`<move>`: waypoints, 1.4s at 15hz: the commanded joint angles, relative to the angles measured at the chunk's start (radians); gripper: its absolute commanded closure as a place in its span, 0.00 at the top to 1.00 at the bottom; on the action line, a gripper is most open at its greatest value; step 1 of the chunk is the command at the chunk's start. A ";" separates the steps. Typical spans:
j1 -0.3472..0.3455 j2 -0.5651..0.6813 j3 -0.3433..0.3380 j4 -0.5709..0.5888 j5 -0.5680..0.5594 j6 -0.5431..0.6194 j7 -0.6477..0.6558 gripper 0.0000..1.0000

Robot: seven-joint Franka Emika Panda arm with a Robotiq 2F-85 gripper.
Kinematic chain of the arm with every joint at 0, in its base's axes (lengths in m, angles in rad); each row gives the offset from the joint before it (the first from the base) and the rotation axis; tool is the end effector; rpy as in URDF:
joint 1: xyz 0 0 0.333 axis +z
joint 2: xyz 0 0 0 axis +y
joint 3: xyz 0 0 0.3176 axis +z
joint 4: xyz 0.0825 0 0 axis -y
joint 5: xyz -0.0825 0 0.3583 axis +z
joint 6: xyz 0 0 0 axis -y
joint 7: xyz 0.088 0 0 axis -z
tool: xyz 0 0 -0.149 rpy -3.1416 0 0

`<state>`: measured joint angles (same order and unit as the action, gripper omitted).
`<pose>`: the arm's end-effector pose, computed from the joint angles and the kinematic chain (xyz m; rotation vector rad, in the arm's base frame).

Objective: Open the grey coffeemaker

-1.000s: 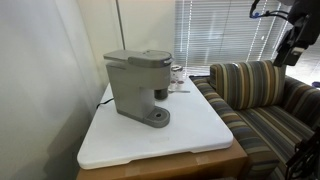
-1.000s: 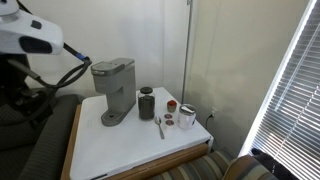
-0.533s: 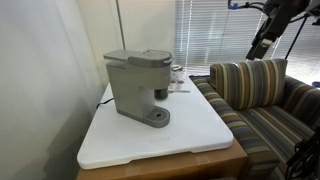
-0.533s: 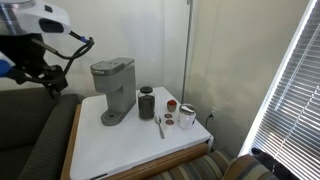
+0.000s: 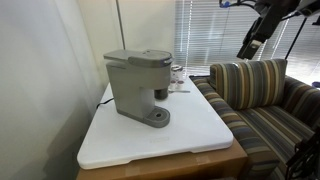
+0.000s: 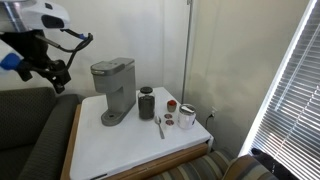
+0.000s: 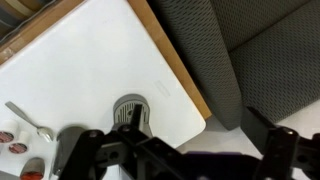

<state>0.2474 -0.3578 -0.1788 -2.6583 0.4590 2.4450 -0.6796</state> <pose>0.3965 0.0432 0.3481 -2.7376 -0.5822 -0.3294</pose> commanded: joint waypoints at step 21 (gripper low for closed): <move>-0.041 0.376 0.175 0.251 0.376 0.212 -0.393 1.00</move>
<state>0.2643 -0.0122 -0.0647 -2.4280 0.8297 2.6353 -1.0799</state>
